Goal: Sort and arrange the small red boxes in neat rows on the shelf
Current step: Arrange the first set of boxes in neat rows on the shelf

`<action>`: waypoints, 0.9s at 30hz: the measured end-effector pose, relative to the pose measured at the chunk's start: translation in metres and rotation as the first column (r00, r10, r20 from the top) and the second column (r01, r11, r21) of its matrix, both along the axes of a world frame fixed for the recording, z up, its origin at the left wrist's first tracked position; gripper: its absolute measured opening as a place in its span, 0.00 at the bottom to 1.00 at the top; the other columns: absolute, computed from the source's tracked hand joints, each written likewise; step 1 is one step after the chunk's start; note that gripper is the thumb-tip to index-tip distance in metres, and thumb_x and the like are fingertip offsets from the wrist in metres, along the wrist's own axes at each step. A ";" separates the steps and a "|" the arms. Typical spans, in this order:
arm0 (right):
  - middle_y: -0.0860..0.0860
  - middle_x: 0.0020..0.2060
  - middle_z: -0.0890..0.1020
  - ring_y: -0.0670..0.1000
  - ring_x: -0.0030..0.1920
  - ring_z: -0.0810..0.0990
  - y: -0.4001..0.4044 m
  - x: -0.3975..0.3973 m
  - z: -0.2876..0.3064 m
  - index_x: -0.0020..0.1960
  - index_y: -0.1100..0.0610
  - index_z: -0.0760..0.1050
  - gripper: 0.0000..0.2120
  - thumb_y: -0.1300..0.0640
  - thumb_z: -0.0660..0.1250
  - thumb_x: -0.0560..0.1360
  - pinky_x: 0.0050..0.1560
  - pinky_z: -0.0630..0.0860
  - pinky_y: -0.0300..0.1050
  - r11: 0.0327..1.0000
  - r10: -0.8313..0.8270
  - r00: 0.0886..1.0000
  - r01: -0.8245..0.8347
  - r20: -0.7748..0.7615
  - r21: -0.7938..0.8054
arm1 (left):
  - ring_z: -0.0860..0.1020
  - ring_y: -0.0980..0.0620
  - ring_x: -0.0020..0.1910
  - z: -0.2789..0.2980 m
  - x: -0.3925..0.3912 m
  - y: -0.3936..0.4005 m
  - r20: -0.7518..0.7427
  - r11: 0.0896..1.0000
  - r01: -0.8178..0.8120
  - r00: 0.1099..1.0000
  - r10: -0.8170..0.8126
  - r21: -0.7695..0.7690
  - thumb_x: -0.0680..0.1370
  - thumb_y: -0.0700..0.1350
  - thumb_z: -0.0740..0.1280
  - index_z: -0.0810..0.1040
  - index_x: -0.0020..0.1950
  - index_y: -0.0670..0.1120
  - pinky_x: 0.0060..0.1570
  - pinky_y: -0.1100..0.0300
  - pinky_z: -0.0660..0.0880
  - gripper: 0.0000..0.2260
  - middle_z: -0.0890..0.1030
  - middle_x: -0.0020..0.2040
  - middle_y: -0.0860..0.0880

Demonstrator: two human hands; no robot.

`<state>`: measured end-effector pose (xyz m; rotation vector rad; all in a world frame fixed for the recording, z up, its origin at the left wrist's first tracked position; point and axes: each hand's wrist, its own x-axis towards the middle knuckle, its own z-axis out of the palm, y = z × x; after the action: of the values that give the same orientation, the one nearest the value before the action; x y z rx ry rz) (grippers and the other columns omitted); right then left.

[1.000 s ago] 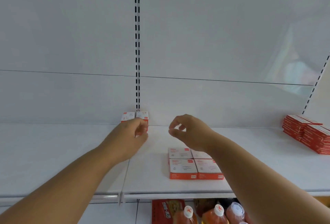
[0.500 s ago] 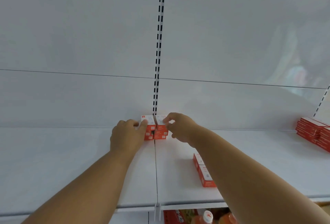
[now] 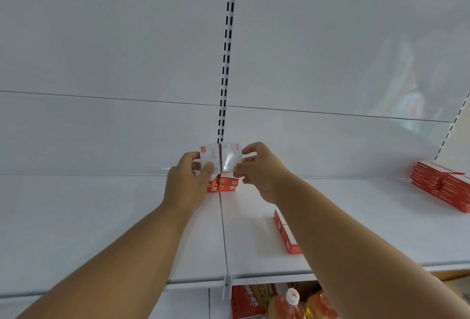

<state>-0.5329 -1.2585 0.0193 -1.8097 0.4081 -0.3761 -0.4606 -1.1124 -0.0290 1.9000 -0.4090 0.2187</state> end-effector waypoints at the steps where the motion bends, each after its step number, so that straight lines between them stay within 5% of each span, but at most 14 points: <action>1: 0.56 0.48 0.82 0.57 0.45 0.83 -0.002 -0.005 0.001 0.56 0.54 0.69 0.17 0.68 0.68 0.72 0.42 0.75 0.48 1.000 0.010 1.000 -0.010 0.013 0.004 | 0.80 0.51 0.48 0.003 -0.004 -0.001 -0.026 0.998 0.033 0.999 -0.035 -0.058 0.80 0.51 0.66 0.72 0.64 0.53 0.44 0.59 0.76 0.13 0.80 0.53 0.53; 5: 0.55 0.48 0.84 0.55 0.45 0.82 -0.019 -0.028 0.004 0.57 0.54 0.70 0.16 0.68 0.68 0.74 0.39 0.74 0.44 0.998 0.058 0.996 -0.059 0.062 0.022 | 0.82 0.51 0.46 0.015 -0.018 -0.007 -0.095 0.966 0.105 0.987 -0.131 -0.236 0.81 0.46 0.65 0.70 0.60 0.57 0.39 0.62 0.78 0.10 0.80 0.53 0.51; 9: 0.55 0.48 0.85 0.53 0.43 0.81 -0.049 -0.053 0.010 0.56 0.54 0.72 0.13 0.66 0.67 0.75 0.37 0.72 0.43 0.994 0.062 0.988 -0.073 0.139 0.077 | 0.83 0.50 0.46 0.027 -0.031 -0.024 -0.097 0.949 0.202 0.968 -0.231 -0.243 0.82 0.44 0.64 0.73 0.62 0.56 0.43 0.56 0.82 0.11 0.80 0.56 0.51; 15: 0.58 0.46 0.83 0.53 0.41 0.77 -0.118 -0.086 0.006 0.51 0.52 0.80 0.09 0.64 0.65 0.78 0.37 0.69 0.44 0.999 0.019 0.985 -0.026 0.169 0.038 | 0.80 0.55 0.40 0.029 -0.054 -0.067 -0.007 0.963 0.264 0.964 -0.264 0.049 0.82 0.43 0.64 0.78 0.57 0.56 0.36 0.62 0.77 0.09 0.80 0.50 0.57; 18: 0.57 0.44 0.83 0.52 0.39 0.75 -0.150 -0.094 -0.007 0.50 0.53 0.79 0.05 0.61 0.67 0.78 0.38 0.69 0.44 0.991 -0.044 0.999 0.047 0.029 -0.122 | 0.78 0.57 0.40 0.021 -0.062 -0.088 -0.054 0.936 0.258 0.966 -0.252 0.241 0.82 0.45 0.64 0.79 0.54 0.55 0.36 0.63 0.73 0.07 0.81 0.48 0.57; 23: 0.54 0.43 0.83 0.49 0.37 0.78 -0.178 -0.098 -0.030 0.50 0.55 0.79 0.03 0.60 0.67 0.78 0.36 0.72 0.41 0.974 0.010 0.979 -0.055 -0.203 -0.218 | 0.79 0.55 0.50 0.008 -0.064 -0.108 -0.076 0.882 0.223 0.975 -0.211 0.416 0.80 0.44 0.66 0.80 0.54 0.54 0.51 0.55 0.79 0.06 0.80 0.53 0.55; 27: 0.52 0.45 0.86 0.52 0.45 0.85 -0.177 -0.094 -0.039 0.49 0.53 0.81 0.05 0.58 0.66 0.78 0.51 0.82 0.49 0.960 0.088 0.951 -0.161 -0.297 -0.230 | 0.80 0.57 0.47 0.001 -0.068 -0.110 -0.145 0.864 0.272 0.962 -0.232 0.425 0.80 0.44 0.66 0.81 0.52 0.53 0.49 0.54 0.80 0.06 0.81 0.49 0.57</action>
<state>-0.6271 -1.4354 -0.0196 -2.1373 0.4561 -0.0780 -0.5284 -1.2223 -0.0279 2.2629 -0.6876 -0.1498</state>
